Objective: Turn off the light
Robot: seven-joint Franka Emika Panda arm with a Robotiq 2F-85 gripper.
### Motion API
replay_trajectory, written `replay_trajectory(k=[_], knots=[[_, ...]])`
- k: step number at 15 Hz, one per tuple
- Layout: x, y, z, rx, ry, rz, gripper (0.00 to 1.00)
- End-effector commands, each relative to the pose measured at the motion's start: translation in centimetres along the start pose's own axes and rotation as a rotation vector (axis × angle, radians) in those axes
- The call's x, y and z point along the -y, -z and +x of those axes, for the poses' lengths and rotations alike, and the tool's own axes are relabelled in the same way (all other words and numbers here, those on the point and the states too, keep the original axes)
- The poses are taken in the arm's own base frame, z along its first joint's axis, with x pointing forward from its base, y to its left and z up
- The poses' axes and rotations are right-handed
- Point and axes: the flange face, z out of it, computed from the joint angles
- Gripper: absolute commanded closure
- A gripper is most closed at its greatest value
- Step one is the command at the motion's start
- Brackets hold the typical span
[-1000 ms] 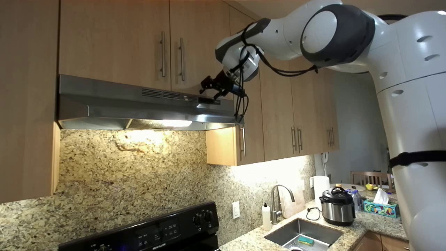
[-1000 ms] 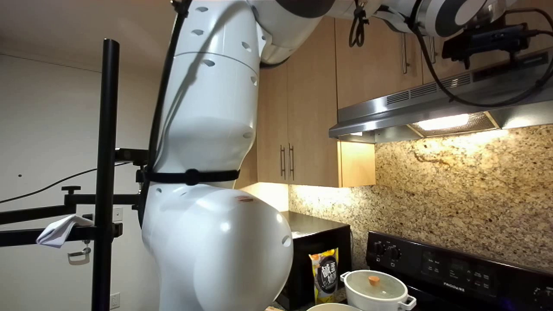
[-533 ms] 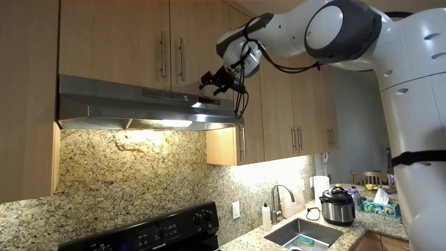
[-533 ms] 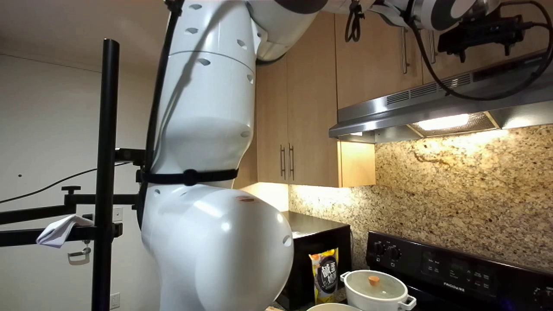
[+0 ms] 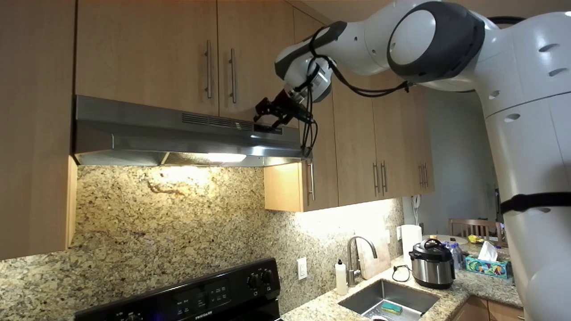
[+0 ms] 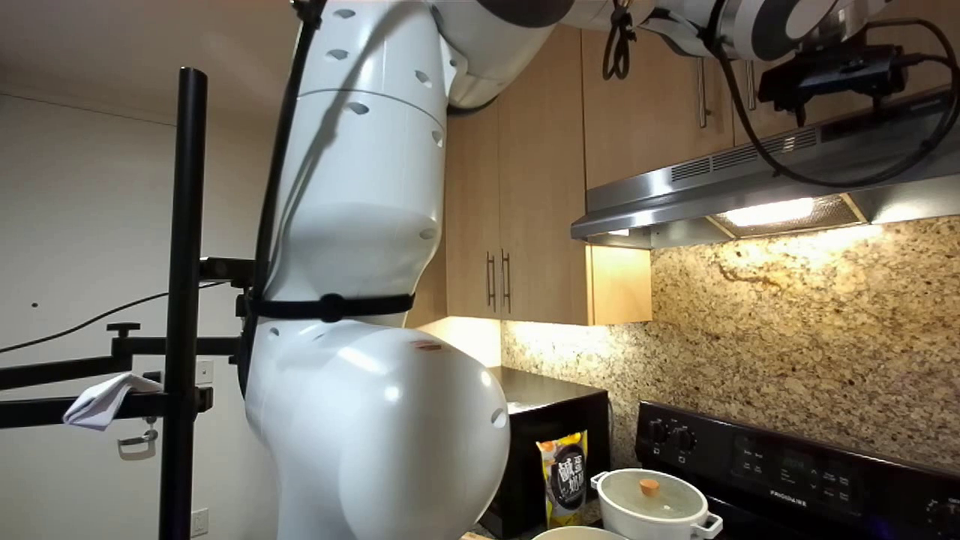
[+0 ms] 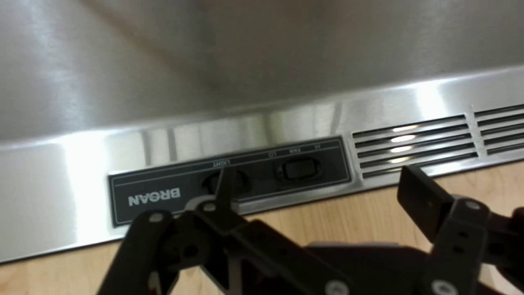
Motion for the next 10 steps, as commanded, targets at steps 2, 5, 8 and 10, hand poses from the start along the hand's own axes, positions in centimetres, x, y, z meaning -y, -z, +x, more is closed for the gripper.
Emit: replay_trajectory(k=[2,5,8,10], knots=[[-0.25,-0.7,-0.69,0.053,-0.031,-0.02,0.0],[-0.18,-1.03,-0.68,0.049,-0.042,-0.01,0.0],[-0.1,-0.91,-0.51,0.042,-0.038,-0.006,0.0],[-0.1,-0.78,-0.45,0.04,-0.036,-0.008,0.0]])
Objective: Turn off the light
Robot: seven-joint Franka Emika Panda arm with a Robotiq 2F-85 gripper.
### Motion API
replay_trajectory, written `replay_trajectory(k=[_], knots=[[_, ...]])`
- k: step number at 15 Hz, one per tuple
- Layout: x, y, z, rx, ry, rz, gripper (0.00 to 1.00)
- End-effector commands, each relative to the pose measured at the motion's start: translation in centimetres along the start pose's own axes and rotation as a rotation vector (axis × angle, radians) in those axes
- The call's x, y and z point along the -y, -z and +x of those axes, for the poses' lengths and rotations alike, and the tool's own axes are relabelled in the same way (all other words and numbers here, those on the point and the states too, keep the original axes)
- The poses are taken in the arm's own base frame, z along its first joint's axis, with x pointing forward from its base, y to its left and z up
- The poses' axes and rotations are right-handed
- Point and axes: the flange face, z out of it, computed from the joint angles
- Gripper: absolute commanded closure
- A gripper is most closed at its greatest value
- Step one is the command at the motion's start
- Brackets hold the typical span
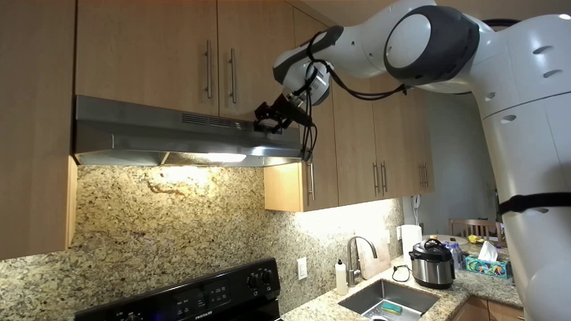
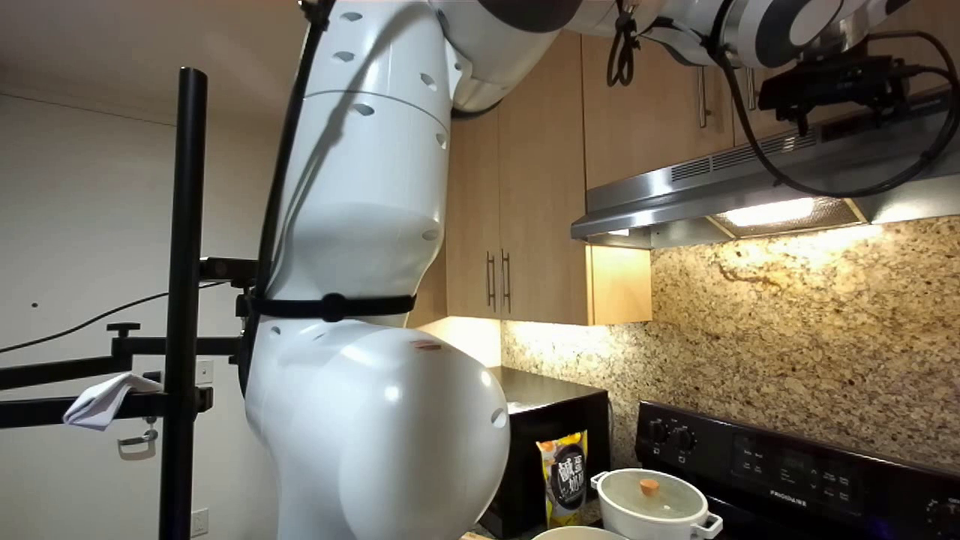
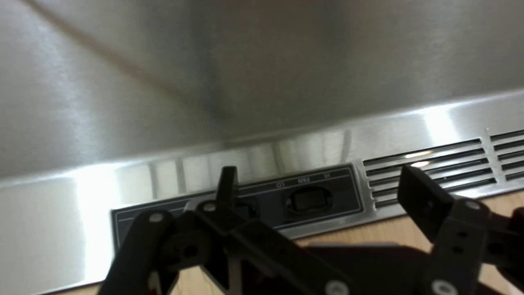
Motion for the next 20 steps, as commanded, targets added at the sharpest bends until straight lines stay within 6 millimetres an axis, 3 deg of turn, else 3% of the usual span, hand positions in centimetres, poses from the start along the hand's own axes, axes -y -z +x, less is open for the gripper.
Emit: replay_trajectory(k=[1,20], knots=[[0.06,0.43,0.17,0.003,-0.016,0.006,0.0],[0.07,0.67,0.68,-0.024,-0.015,0.003,0.0]])
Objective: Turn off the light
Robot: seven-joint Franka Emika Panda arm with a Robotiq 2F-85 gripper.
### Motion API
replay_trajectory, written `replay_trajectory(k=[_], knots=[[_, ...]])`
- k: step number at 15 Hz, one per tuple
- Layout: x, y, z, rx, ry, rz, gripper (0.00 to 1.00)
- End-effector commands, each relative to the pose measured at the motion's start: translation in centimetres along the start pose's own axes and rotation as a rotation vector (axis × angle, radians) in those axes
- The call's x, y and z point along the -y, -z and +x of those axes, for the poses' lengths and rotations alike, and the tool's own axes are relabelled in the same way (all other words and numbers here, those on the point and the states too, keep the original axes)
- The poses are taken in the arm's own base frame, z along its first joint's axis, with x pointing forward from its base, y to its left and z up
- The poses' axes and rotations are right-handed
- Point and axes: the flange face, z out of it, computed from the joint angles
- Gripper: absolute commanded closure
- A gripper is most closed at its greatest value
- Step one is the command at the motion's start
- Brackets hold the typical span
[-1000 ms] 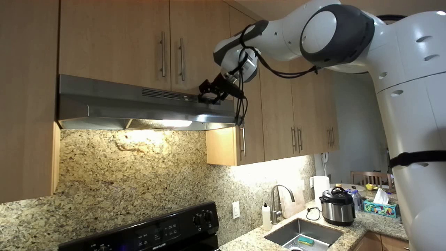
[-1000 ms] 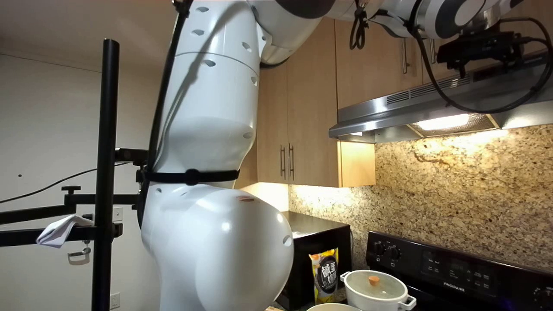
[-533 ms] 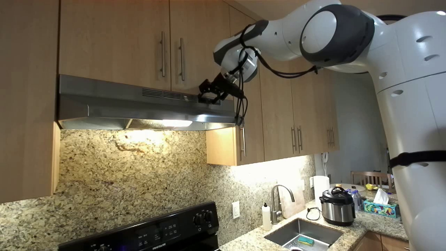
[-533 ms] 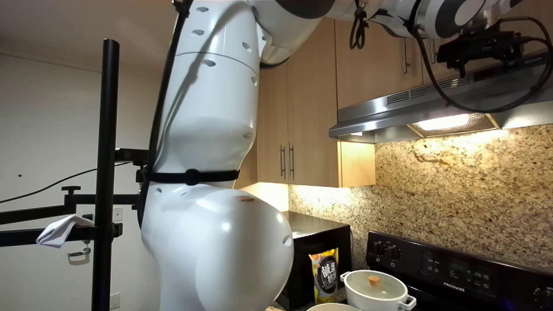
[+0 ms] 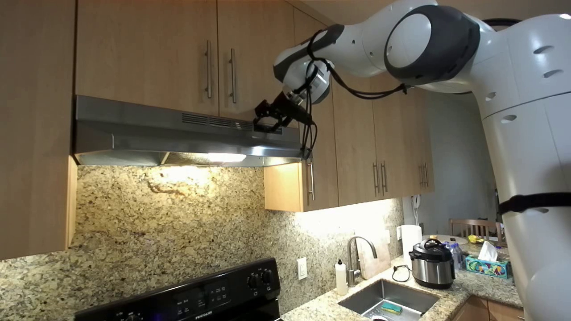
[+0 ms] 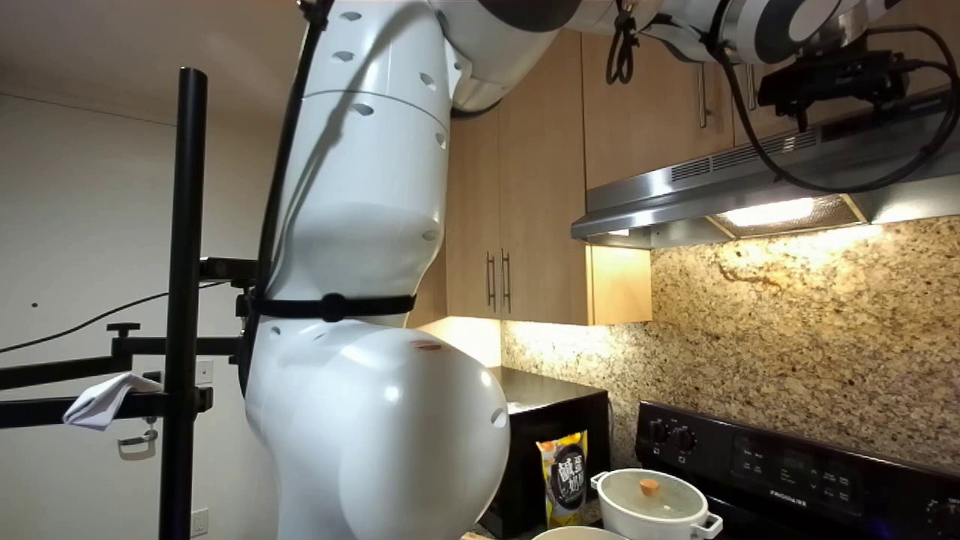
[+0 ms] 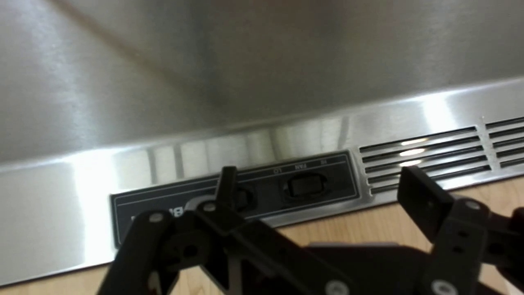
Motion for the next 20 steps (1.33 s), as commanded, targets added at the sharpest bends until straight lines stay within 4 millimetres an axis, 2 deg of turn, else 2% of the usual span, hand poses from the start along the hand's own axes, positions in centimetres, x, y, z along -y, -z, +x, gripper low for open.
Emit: replay_trajectory(k=[1,10,20], knots=[[-0.1,0.2,0.2,-0.011,-0.017,0.001,0.0],[-1.2,-0.6,0.2,-0.014,-0.03,-0.024,0.0],[-0.4,0.2,0.4,-0.018,-0.02,-0.008,0.0]])
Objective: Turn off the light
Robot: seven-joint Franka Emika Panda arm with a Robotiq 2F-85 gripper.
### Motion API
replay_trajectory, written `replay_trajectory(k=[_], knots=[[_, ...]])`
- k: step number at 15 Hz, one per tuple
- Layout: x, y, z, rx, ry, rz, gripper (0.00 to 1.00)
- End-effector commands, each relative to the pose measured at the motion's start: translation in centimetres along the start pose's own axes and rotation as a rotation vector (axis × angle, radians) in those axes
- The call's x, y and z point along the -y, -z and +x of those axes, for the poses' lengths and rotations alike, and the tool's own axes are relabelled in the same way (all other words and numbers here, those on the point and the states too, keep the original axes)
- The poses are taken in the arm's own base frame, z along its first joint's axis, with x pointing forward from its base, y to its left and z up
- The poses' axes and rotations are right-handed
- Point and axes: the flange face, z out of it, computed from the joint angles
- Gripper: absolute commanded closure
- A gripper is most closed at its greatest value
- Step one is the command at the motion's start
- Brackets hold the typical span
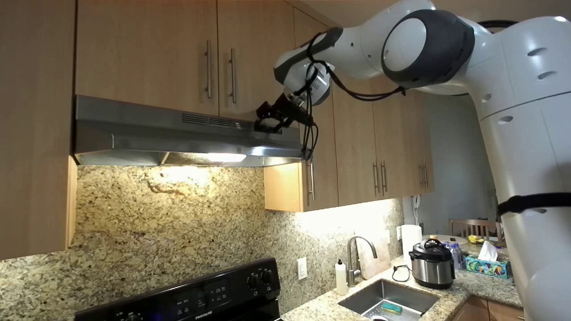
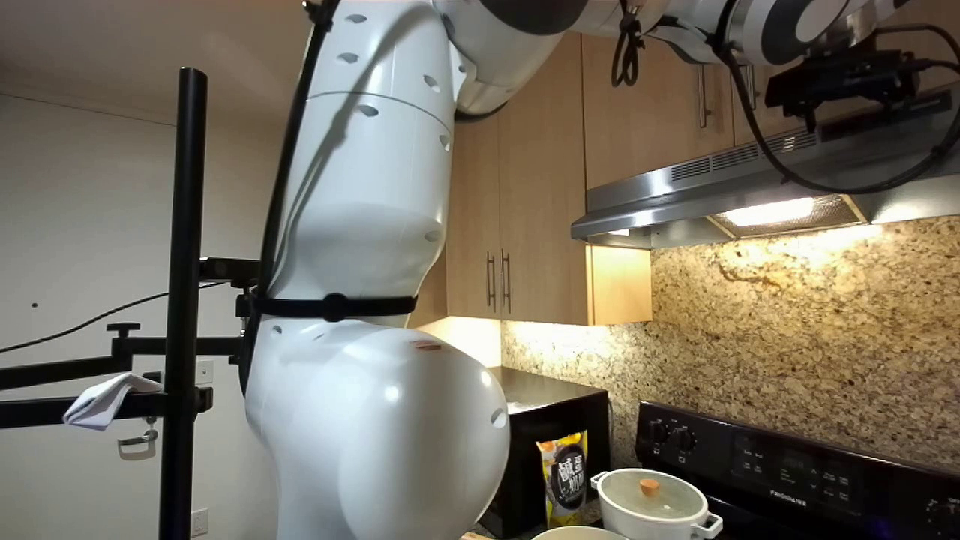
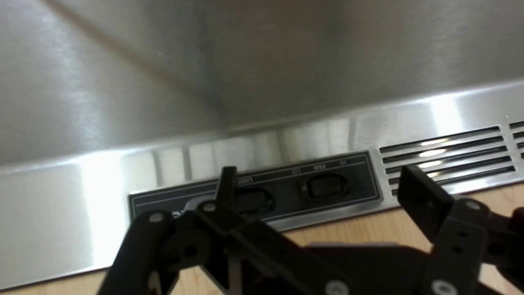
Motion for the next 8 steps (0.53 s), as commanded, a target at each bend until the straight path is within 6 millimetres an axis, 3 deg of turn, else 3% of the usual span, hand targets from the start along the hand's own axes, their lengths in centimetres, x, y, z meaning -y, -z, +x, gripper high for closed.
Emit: replay_trajectory(k=[1,8], knots=[[0.4,0.55,0.26,-0.01,-0.014,0.01,0.0],[1.15,-0.17,0.11,0.005,0.002,0.022,0.0]])
